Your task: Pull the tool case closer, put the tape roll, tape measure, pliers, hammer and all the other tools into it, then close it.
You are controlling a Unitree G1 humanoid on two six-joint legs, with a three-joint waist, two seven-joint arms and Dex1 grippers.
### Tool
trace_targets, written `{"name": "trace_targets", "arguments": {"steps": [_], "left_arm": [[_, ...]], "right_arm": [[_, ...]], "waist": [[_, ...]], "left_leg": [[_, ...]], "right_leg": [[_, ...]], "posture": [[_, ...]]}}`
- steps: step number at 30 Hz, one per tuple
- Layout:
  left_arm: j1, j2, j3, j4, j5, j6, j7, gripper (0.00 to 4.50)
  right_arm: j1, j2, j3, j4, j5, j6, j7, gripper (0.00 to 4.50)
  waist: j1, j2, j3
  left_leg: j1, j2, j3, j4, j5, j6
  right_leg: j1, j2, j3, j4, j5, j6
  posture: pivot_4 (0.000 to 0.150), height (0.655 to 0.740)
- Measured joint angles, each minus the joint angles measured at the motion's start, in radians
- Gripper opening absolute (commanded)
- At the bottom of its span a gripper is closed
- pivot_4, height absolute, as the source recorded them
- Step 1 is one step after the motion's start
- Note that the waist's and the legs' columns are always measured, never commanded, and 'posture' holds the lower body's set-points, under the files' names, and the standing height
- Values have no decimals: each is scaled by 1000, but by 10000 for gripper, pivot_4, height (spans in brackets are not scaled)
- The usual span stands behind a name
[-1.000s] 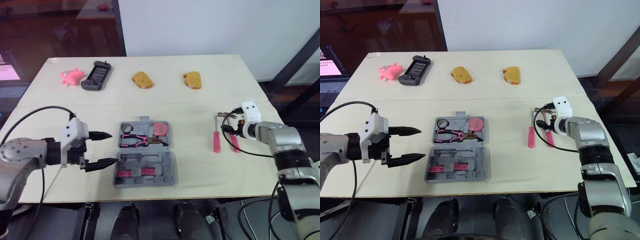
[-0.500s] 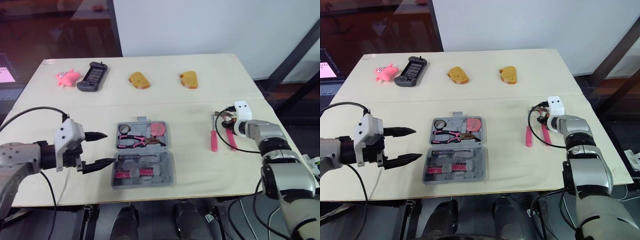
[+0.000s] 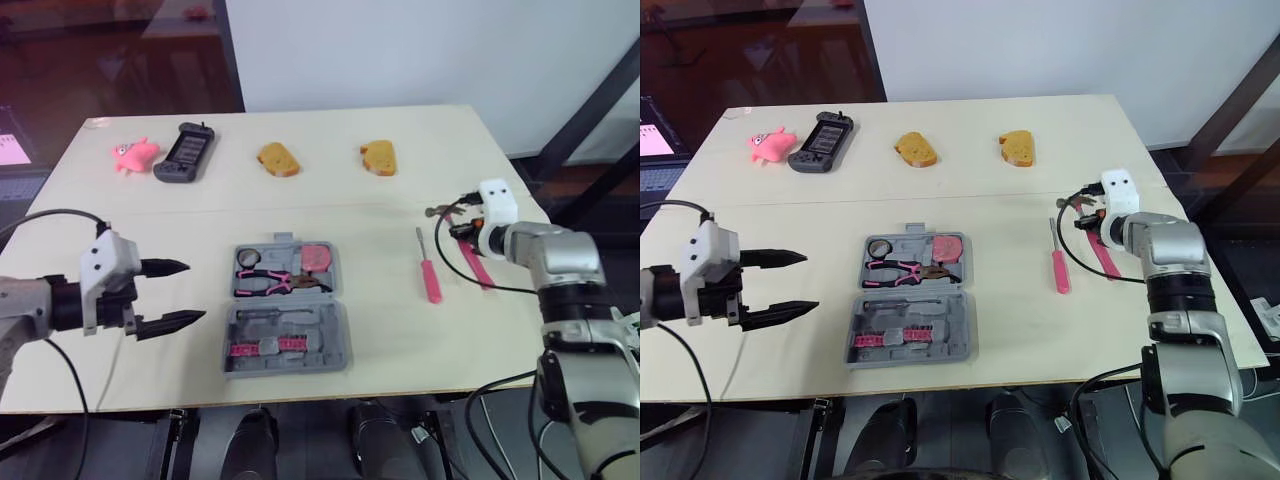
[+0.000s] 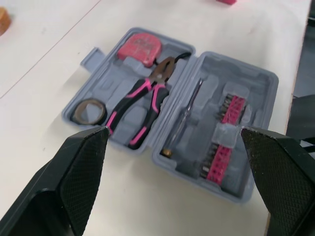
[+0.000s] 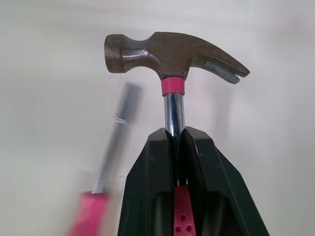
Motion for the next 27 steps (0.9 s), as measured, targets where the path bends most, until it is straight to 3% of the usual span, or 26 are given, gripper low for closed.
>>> {"name": "trace_targets", "arguments": {"steps": [5, 12, 17, 25, 27], "left_arm": [[-53, 0, -60, 40, 8, -8, -19, 45000], [-130, -1, -130, 85, 23, -24, -48, 45000], [-130, -8, -140, 93, 27, -23, -46, 45000], [-104, -20, -137, 41, 23, 2, -13, 45000], [-95, -20, -132, 36, 23, 2, -12, 45000]], "right_arm": [[77, 87, -48, -337, 70, 275, -71, 994], [197, 359, -11, -651, 76, 502, -239, 994], [317, 404, 90, -688, 38, 503, -324, 994], [379, 411, 115, -632, -7, 395, -368, 994], [393, 406, 126, -622, -8, 368, -366, 9709]], "waist": [[1, 0, 0], [5, 0, 0], [5, 0, 0], [1, 0, 0], [0, 0, 0]], "left_leg": [[0, 0, 0, -1, 0, 0], [-2, 0, 0, 0, 0, 0], [-2, 0, 0, 0, 0, 0], [-2, 0, 0, -1, 0, 0], [-2, 0, 0, -1, 0, 0]], "right_leg": [[0, 0, 0, 0, 0, 0], [-1, -1, 0, 0, 0, 0], [-2, -1, 0, 0, 0, 0], [-3, 0, 0, 0, 0, 0], [-3, 0, 0, 0, 0, 0]], "posture": [[1500, 7400], [1500, 7400], [1500, 7400], [1500, 7400], [1500, 7400]]}}
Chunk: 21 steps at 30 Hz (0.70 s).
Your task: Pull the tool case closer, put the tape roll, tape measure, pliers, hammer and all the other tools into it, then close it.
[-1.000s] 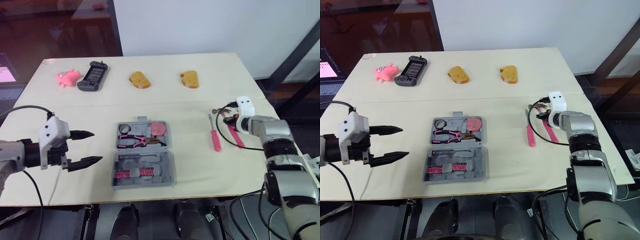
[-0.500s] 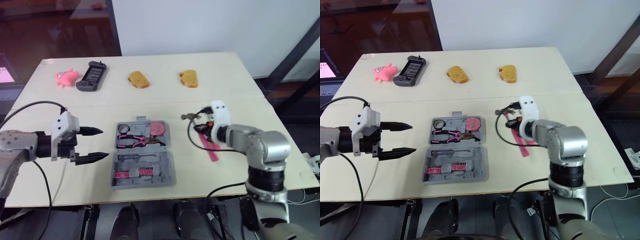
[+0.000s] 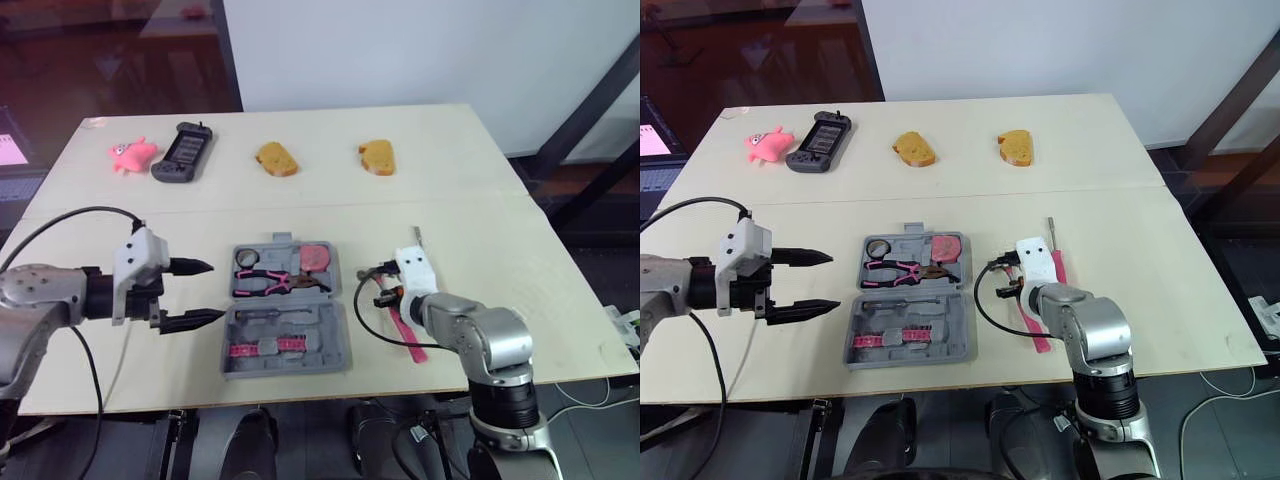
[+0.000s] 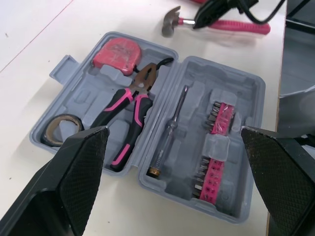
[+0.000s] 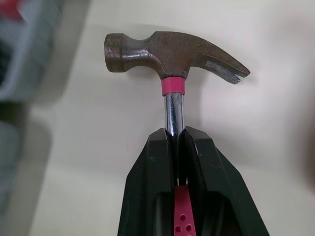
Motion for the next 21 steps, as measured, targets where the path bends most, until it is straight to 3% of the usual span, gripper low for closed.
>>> {"name": "trace_targets", "arguments": {"steps": [1, 7, 8, 11, 15, 19, 21], "left_arm": [[4, 0, 1, -2, 0, 0, 1, 45000], [27, -6, 11, -15, -12, 2, 20, 45000], [30, -21, 19, -19, -16, 1, 29, 45000], [60, -56, 43, -23, -18, -10, 60, 45000], [127, -103, 58, -46, -17, -32, 96, 45000], [187, -113, 66, -69, -8, -50, 113, 45000], [210, -126, 69, -91, -8, -50, 124, 45000]], "right_arm": [[2, 0, 0, 2, 0, -5, 2, 12690], [-11, -38, -20, -20, 43, -11, 70, 42384], [-13, -82, -12, -41, 67, -11, 110, 44121], [-50, -224, -2, -85, 141, -27, 254, 44121], [-235, -513, 97, -73, 187, -178, 538, 44121], [-313, -720, 363, -63, 33, -616, 866, 44121], [-315, -765, 488, -48, -61, -828, 1008, 44121]], "waist": [[0, 0, 0], [1, 0, 0], [2, 0, 0], [2, 0, 0], [-1, 0, 0], [2, -1, 0], [3, -1, 1]], "left_leg": [[0, 0, 0, 0, 0, 0], [0, 0, 0, 0, 0, 0], [0, 0, 0, 0, 0, 0], [0, 0, 0, 1, 0, 0], [1, 1, 2, 0, 0, 0], [2, 1, 1, -1, -1, 1], [1, 0, 2, 1, -1, 1]], "right_leg": [[0, 0, 0, 0, 0, 0], [0, 0, 0, 0, 0, 0], [0, -1, 0, 0, 0, 0], [1, 0, 0, 0, 0, 0], [0, 0, 2, 0, 0, 0], [1, 0, 0, -2, -1, 0], [2, -1, 0, -2, -1, 0]], "posture": [[1500, 7400], [1500, 7400], [1500, 7400], [1500, 7400], [1500, 7400], [1500, 7400], [1500, 7400]]}}
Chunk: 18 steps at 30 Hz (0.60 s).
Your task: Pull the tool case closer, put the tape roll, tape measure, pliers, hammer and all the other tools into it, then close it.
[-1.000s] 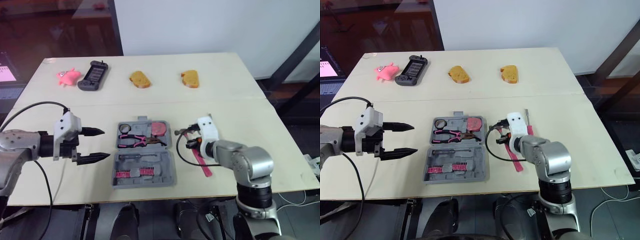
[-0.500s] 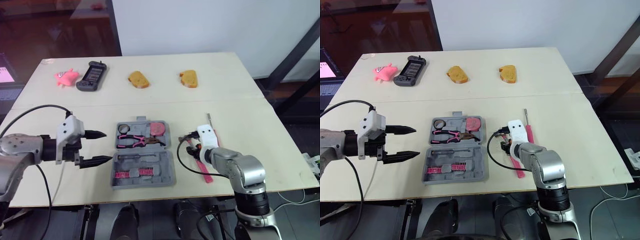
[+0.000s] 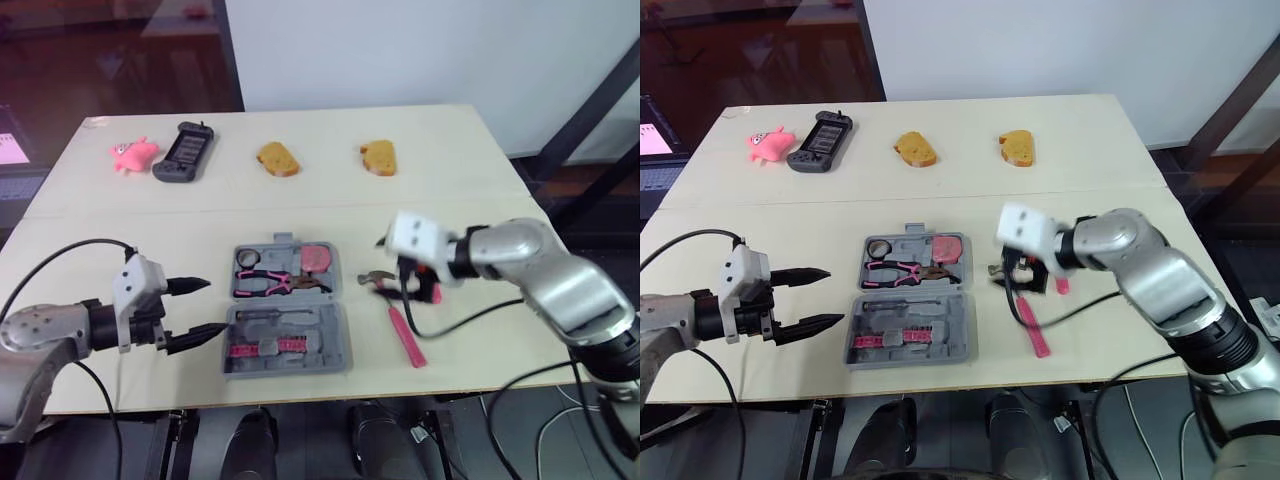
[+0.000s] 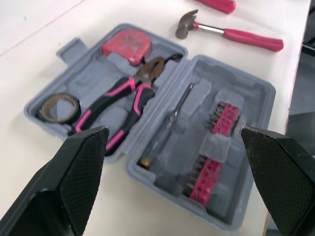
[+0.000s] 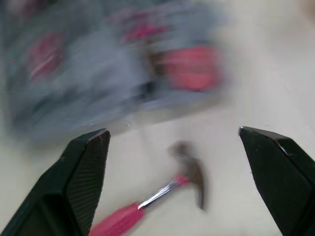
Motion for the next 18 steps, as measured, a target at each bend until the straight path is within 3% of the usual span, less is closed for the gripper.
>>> {"name": "trace_targets", "arguments": {"steps": [3, 7, 13, 18], "left_arm": [[31, -25, 7, -41, -4, -3, 12, 45000], [107, -39, 39, -102, -13, -3, 31, 45000], [134, -51, 64, -140, -22, 3, 61, 45000], [161, -52, 83, -157, -33, 8, 77, 45000]], "right_arm": [[-62, -10, 138, 162, -202, -405, 119, 44121], [-251, 41, 259, 548, -530, -921, 61, 44121], [-389, 216, 331, 863, -765, -1292, -75, 44121], [-408, 261, 343, 960, -835, -1417, -116, 44121]], "waist": [[-3, -1, 0], [-8, -1, 1], [-4, -1, 1], [2, -1, 1]], "left_leg": [[0, 0, 1, 3, 0, 0], [3, 0, 2, 2, 0, -1], [2, 0, 1, 0, 0, -1], [2, 0, 1, 1, 0, -1]], "right_leg": [[1, -1, 1, 0, 1, -1], [0, 0, 1, 1, 0, -6], [0, 0, 1, 2, 2, -2], [1, 0, 1, 2, 2, -2]], "posture": [[1500, 7400], [1500, 7400], [1500, 7400], [1500, 7400]]}}
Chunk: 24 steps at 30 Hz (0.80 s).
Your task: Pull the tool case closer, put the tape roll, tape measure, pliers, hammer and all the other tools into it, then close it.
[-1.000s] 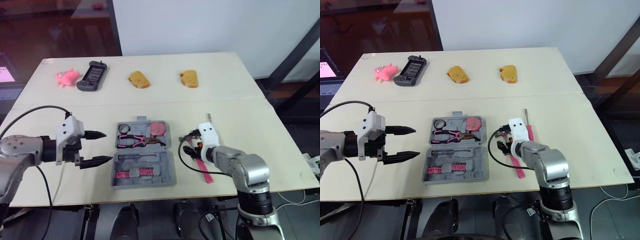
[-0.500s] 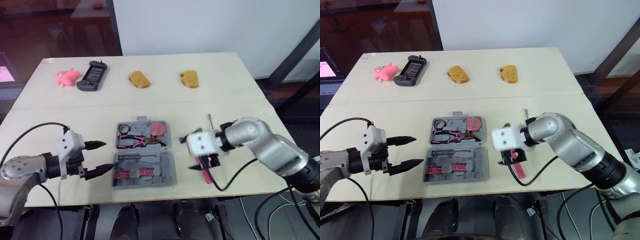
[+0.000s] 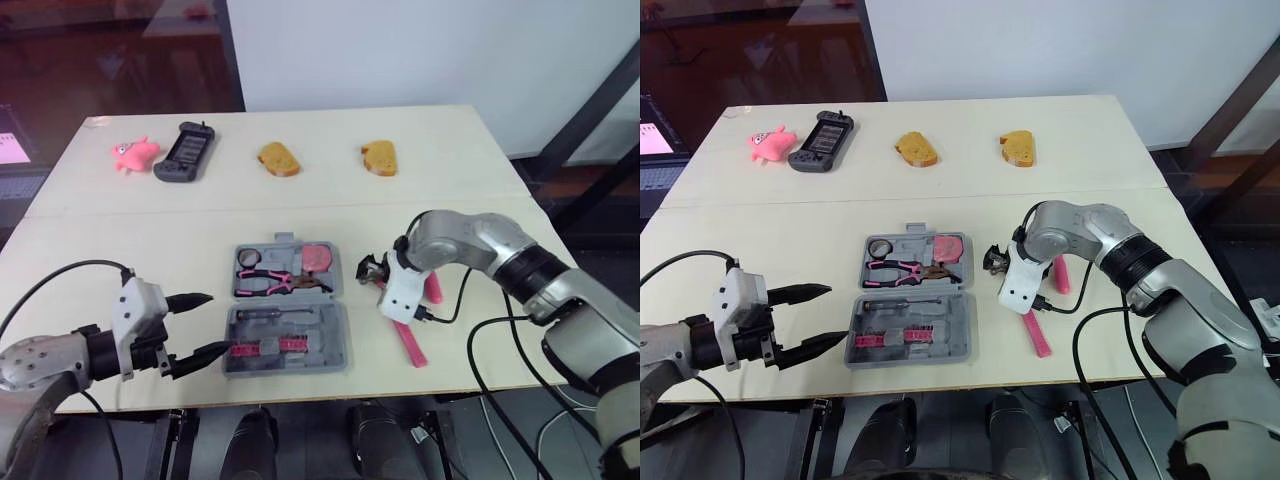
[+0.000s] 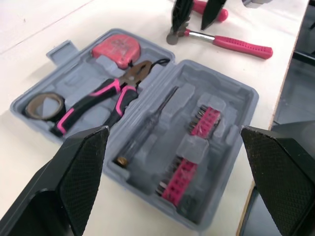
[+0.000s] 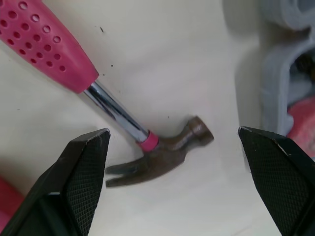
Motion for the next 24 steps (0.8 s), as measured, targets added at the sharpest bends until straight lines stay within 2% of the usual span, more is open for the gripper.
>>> {"name": "trace_targets", "arguments": {"steps": [6, 7, 9, 14, 16, 24], "left_arm": [[8, 0, 7, -10, -2, 1, 13, 45000], [8, 0, 7, -10, -2, 1, 14, 45000], [6, 0, 7, -10, -2, 2, 15, 45000], [-17, 0, 3, -8, -1, 2, 17, 45000], [-27, 0, -7, 2, 0, 2, 16, 45000], [-81, 0, -49, 33, 14, -1, 19, 45000]], "right_arm": [[18, 33, -1, 3, -56, -40, -3, 44121], [18, 35, -1, 5, -68, -44, -11, 41712], [16, 47, 0, 21, -101, -51, -23, 35972], [-6, 68, 20, 111, -201, -83, -92, 9463], [-17, 74, 22, 134, -229, -103, -131, 712], [-43, 84, 22, 183, -240, -160, -150, 273]], "waist": [[-4, 0, 0], [-4, -1, -1], [-5, -2, -1], [-7, -6, -4], [-9, -6, -4], [-6, -5, -3]], "left_leg": [[1, 0, 0, 0, 0, 0], [2, 0, -1, 0, 0, 0], [4, 0, -1, 0, 0, 0], [17, 0, 0, -1, 0, 0], [17, 0, 0, -1, 0, 0], [17, 0, 0, -2, 0, 0]], "right_leg": [[1, 0, 0, 1, 0, 0], [1, 0, 0, 1, 0, 0], [4, 1, 0, 0, 0, 0], [16, 0, 0, -1, -3, -5], [16, 1, 0, 0, -3, -6], [15, 0, 1, 0, -3, -5]], "posture": [[1500, 7400], [1500, 7400], [1500, 7400], [1500, 7400], [1500, 7400], [1500, 7400]]}}
